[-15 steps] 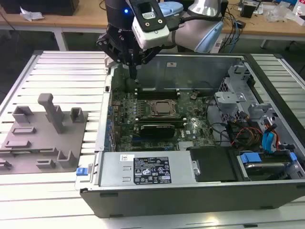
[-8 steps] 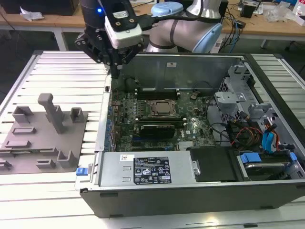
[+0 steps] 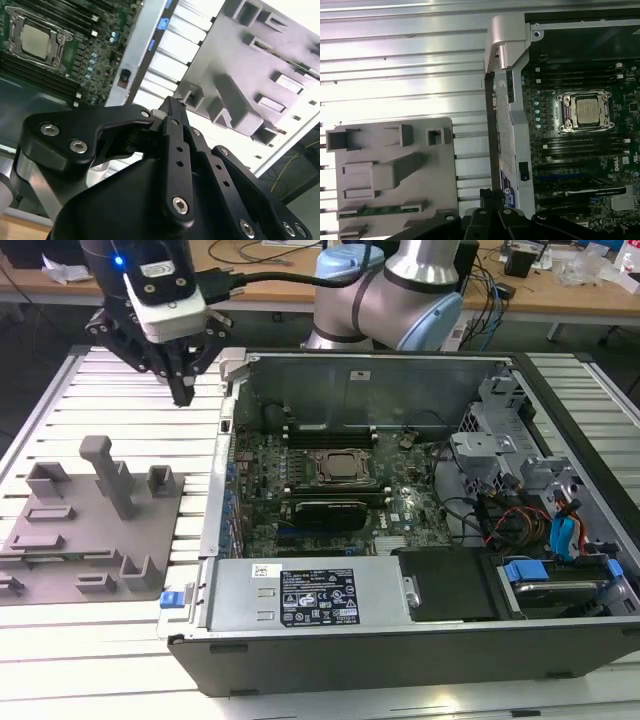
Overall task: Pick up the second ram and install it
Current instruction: 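Reach for the second ram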
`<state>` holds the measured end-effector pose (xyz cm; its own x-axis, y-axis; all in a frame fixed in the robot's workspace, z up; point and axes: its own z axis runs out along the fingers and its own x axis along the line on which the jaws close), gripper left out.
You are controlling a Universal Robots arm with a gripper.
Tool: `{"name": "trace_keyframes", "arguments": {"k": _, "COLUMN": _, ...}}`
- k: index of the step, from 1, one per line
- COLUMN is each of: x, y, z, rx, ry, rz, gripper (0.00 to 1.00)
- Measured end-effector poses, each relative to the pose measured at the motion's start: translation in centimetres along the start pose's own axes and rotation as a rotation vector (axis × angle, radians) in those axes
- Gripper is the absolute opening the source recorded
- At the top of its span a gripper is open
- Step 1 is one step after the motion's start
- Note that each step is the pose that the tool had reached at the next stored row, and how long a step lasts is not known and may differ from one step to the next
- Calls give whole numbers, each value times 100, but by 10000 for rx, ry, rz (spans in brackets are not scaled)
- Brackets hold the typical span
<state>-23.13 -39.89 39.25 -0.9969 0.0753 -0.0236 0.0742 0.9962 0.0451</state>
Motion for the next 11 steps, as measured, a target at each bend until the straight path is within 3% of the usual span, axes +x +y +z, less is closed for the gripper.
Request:
{"name": "trace_keyframes", "arguments": {"k": 4, "x": 236, "y": -18, "z": -3, "rx": 0, "ry": 1, "rz": 1, "gripper": 11}}
{"name": "trace_keyframes", "arguments": {"k": 6, "x": 299, "y": -22, "z": -4, "rx": 0, "ry": 0, "rz": 0, "gripper": 11}}
{"name": "trace_keyframes", "arguments": {"k": 7, "x": 367, "y": -28, "z": -4, "rx": 0, "ry": 0, "rz": 0, "gripper": 11}}
{"name": "trace_keyframes", "arguments": {"k": 11, "x": 488, "y": -37, "z": -5, "rx": 0, "ry": 0, "rz": 0, "gripper": 11}}
